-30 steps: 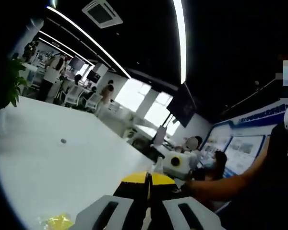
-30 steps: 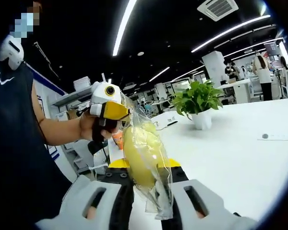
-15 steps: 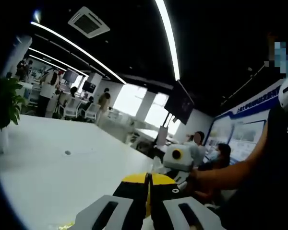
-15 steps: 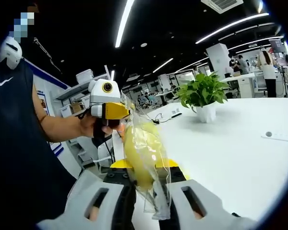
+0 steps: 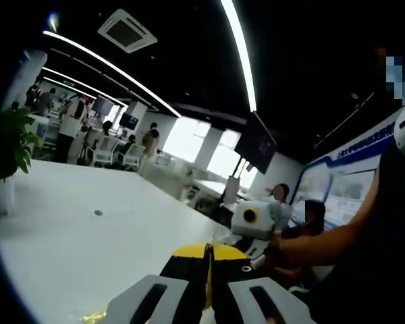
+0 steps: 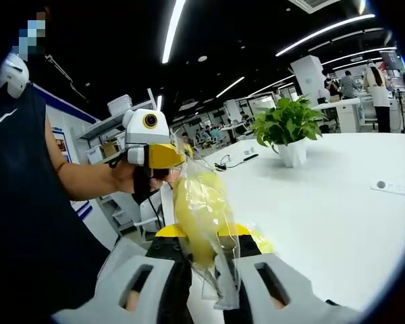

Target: Compare the silicone blocks by pressing each to a similar depth, holding the contact briefly, and releasing to observe deformation and rebound differences across the visible hardness samples.

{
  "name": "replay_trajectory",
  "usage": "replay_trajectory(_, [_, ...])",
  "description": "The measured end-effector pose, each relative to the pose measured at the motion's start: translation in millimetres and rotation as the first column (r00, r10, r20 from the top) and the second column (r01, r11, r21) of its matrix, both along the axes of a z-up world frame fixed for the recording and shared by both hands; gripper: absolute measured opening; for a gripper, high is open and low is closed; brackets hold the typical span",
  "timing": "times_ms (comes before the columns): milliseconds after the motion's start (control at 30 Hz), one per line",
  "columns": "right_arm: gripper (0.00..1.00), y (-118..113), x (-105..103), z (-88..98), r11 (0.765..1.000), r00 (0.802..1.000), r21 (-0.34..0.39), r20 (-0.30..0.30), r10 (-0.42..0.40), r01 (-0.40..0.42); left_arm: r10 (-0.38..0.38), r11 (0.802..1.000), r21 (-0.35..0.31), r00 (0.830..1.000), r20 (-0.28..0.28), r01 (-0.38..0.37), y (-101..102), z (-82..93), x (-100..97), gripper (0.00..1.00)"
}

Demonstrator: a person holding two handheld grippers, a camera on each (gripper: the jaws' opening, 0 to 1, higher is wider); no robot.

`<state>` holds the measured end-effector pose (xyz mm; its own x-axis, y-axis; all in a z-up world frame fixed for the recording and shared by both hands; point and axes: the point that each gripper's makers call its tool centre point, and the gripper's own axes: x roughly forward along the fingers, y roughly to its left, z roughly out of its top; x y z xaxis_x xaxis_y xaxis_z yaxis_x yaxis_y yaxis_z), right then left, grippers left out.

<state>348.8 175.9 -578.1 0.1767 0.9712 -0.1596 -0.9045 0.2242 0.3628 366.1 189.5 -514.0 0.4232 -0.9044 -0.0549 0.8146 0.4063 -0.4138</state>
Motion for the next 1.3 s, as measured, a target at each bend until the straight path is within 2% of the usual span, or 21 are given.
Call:
replay_trajectory(133, [0.08, 1.1, 1.6, 0.6, 1.000, 1.000, 0.010, -0.013, -0.001, 0.001, 0.016, 1.000, -0.012, 1.000, -0.006, -0.016, 0.7, 1.0, 1.7, 0.00])
replay_trajectory(300, [0.10, 0.9, -0.5, 0.1, 0.999, 1.000, 0.034, -0.023, 0.002, -0.002, 0.014, 1.000, -0.023, 0.999, -0.050, -0.016, -0.4, 1.8, 0.2, 0.00])
replay_trajectory(467, [0.08, -0.4, -0.7, -2.0, 1.000, 1.000, 0.023, -0.012, 0.002, -0.002, 0.013, 0.999, -0.031, 0.996, -0.090, -0.016, -1.2, -1.2, -0.5, 0.00])
replay_trajectory(667, [0.05, -1.6, -0.1, 1.1, 1.000, 1.000, 0.018, -0.008, 0.010, -0.010, 0.006, 0.999, -0.054, 0.997, -0.081, -0.010, -2.3, 1.8, -2.0, 0.00])
replay_trajectory(967, [0.03, -4.2, -1.4, 0.0, 1.000, 1.000, -0.001, -0.026, 0.009, -0.009, 0.011, 0.999, -0.033, 0.998, -0.054, -0.013, -4.3, -0.4, -2.2, 0.00])
replay_trajectory(1133, [0.04, -6.7, -1.7, 3.6, 1.000, 0.999, 0.022, -0.048, 0.007, -0.006, 0.005, 0.999, -0.045, 0.998, -0.058, -0.007, -6.6, 3.3, -3.2, 0.00])
replay_trajectory(1233, [0.06, -7.9, -1.1, 5.9, 0.999, 1.000, 0.033, -0.030, -0.004, 0.005, -0.003, 0.998, -0.063, 0.998, -0.068, -0.001, -9.2, 7.2, -4.1, 0.00])
replay_trajectory(1300, [0.08, -7.9, -3.5, 5.5, 0.998, 0.998, 0.055, -0.067, 0.010, -0.006, -0.004, 0.998, -0.066, 0.997, -0.071, 0.000, -10.6, 8.1, -4.1, 0.00])
